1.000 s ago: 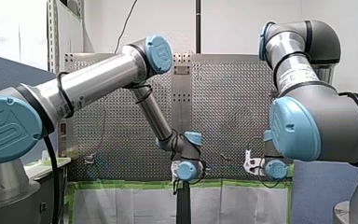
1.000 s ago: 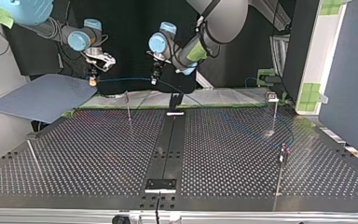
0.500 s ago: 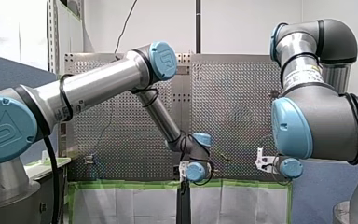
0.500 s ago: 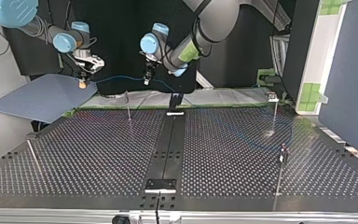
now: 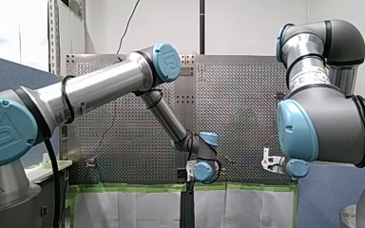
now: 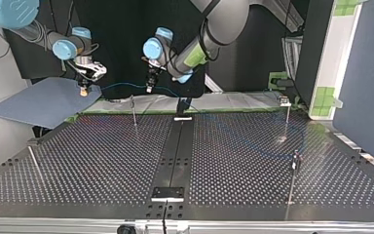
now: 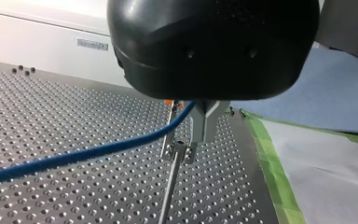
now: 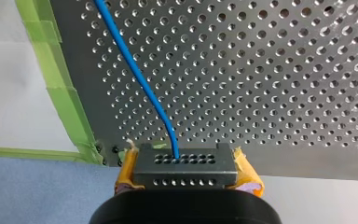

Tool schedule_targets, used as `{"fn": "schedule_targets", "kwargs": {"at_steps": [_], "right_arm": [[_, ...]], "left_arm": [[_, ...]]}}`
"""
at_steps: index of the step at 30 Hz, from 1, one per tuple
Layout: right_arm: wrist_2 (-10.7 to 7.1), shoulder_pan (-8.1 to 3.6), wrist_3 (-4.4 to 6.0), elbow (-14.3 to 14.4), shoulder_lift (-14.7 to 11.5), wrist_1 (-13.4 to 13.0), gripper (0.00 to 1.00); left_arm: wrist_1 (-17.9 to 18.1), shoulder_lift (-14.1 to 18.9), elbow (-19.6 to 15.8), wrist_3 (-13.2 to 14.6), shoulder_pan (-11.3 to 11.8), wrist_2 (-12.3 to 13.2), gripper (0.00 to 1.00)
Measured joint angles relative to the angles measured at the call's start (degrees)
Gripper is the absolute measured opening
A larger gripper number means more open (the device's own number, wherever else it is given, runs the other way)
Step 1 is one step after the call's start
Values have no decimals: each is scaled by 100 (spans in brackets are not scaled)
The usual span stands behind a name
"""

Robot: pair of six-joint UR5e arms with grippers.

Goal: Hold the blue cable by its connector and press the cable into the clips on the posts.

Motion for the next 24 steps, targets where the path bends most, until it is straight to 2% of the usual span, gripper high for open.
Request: {"fn": "schedule_targets", "kwargs": {"at_steps": [8, 18, 24], "right_arm": [[17, 9, -13, -34, 3, 0, 0], [19, 83, -27, -213, 40, 12, 0], [28, 117, -66, -466, 271, 228, 0]], "left_arm": [[-136, -137, 322, -14, 60, 71, 0], [-235, -274, 494, -31, 183, 146, 0], [-254, -315, 516, -42, 222, 148, 0]]}}
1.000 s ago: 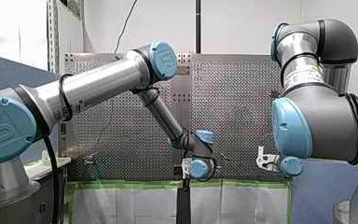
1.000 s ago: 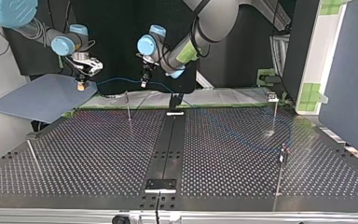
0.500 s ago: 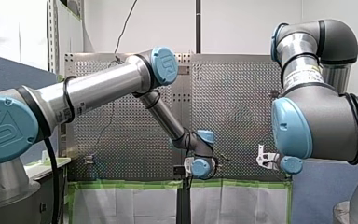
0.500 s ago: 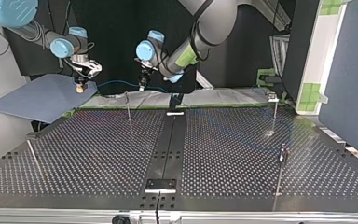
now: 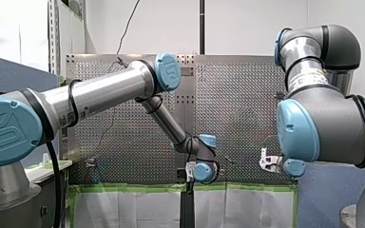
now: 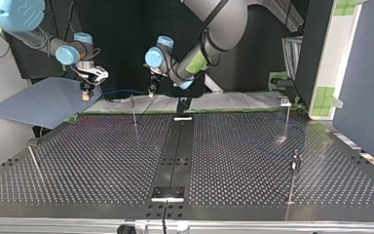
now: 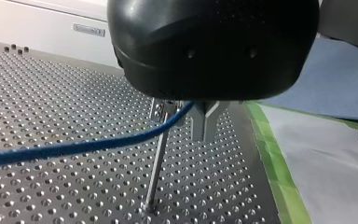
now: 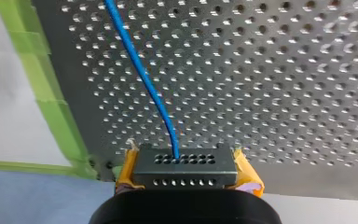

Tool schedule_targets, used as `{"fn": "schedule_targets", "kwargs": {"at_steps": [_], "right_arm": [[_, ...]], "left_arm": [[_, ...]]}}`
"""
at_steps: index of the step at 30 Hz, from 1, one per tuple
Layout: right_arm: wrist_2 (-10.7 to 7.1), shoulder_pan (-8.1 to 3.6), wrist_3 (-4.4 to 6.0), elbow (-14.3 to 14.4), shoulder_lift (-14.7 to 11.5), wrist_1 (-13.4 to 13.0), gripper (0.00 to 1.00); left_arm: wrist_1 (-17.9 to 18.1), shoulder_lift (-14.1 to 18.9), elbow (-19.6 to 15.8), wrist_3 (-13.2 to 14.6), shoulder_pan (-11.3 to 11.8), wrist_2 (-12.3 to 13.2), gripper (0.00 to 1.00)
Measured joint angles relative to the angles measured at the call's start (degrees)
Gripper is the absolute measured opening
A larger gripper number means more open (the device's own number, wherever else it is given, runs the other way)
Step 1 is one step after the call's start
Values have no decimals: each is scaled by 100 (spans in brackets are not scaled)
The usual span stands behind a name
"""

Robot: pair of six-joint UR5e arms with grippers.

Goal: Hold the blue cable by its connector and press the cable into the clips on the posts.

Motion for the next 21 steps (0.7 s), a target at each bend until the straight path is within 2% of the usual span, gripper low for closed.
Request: {"fn": "schedule_targets", "kwargs": {"at_steps": [5, 12, 21], "right_arm": [[-11, 4, -15, -193, 176, 210, 0], [-25, 33, -46, -472, 281, 455, 0], [-25, 77, -56, -628, 299, 518, 0]], "left_arm": [[5, -1, 27, -1, 58, 12, 0], [-1, -9, 114, -1, 127, 50, 0], [-199, -153, 402, -2, 178, 70, 0]]}}
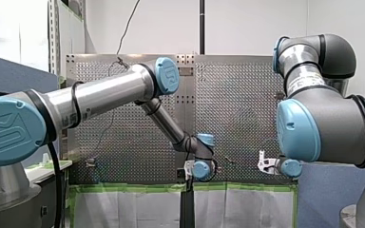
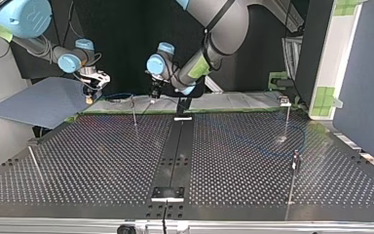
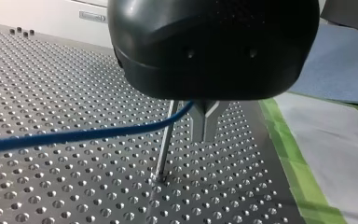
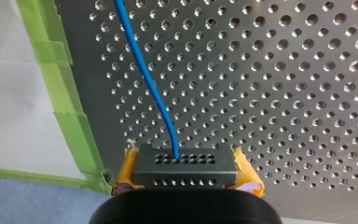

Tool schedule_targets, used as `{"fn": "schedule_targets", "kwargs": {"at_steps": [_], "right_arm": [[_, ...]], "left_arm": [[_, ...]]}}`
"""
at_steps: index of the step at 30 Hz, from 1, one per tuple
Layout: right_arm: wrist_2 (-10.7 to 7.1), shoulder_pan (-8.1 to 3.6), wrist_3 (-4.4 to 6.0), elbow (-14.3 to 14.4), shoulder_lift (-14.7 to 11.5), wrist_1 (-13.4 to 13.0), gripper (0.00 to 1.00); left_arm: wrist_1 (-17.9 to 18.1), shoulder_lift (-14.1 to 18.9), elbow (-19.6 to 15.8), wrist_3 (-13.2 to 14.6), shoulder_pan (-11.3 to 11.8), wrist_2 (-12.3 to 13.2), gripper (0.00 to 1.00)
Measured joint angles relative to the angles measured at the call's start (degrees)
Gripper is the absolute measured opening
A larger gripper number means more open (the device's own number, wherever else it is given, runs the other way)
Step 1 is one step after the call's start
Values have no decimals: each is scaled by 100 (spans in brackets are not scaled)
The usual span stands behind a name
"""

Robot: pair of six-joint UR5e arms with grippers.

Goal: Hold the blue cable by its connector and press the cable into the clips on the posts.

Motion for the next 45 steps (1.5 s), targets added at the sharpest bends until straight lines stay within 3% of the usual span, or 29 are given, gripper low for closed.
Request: {"fn": "schedule_targets", "kwargs": {"at_steps": [21, 29, 45], "right_arm": [[13, 51, -17, -262, 78, -23, 0], [31, 141, -173, -517, 344, 163, 0], [43, 193, -22, -1024, 376, 284, 0]], "left_arm": [[-76, -25, 181, 0, 166, 137, 0], [-96, -37, 246, 0, 139, 194, 0], [-684, -349, 1028, 1, 263, 196, 0]]}}
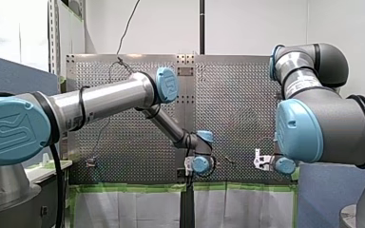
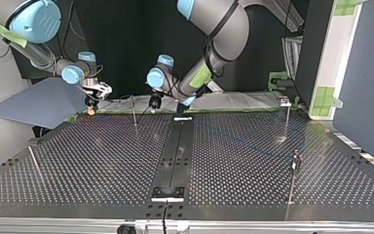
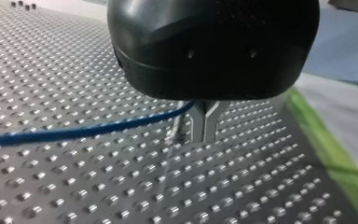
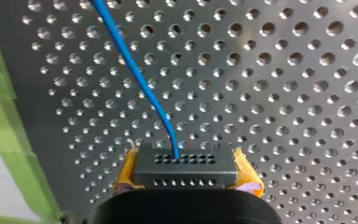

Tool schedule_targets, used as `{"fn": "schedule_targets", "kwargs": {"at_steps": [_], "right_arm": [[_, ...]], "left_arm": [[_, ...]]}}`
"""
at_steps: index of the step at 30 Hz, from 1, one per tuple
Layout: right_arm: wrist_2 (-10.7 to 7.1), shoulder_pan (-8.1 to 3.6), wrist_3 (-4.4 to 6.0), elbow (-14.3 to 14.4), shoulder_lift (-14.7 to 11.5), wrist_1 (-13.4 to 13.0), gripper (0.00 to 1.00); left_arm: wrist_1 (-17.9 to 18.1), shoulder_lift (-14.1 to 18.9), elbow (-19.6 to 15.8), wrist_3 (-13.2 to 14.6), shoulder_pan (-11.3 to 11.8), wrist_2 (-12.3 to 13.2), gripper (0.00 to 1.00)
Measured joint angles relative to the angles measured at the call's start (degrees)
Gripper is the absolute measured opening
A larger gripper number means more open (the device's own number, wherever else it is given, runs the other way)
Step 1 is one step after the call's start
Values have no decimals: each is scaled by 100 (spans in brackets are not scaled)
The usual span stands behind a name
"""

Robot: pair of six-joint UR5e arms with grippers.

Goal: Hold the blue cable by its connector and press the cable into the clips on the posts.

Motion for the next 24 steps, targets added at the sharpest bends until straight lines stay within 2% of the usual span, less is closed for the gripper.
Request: {"fn": "schedule_targets", "kwargs": {"at_steps": [6, 17, 24], "right_arm": [[-2, -16, 62, -144, 3, 20, 0], [-13, -62, 156, -388, 12, 35, 0], [-37, -49, 152, -480, 12, 93, 0]], "left_arm": [[-139, -1, 170, -1, 56, -6, 0], [-191, -2, 208, 3, 146, 11, 0], [-199, -2, 130, 7, 220, 17, 0]]}}
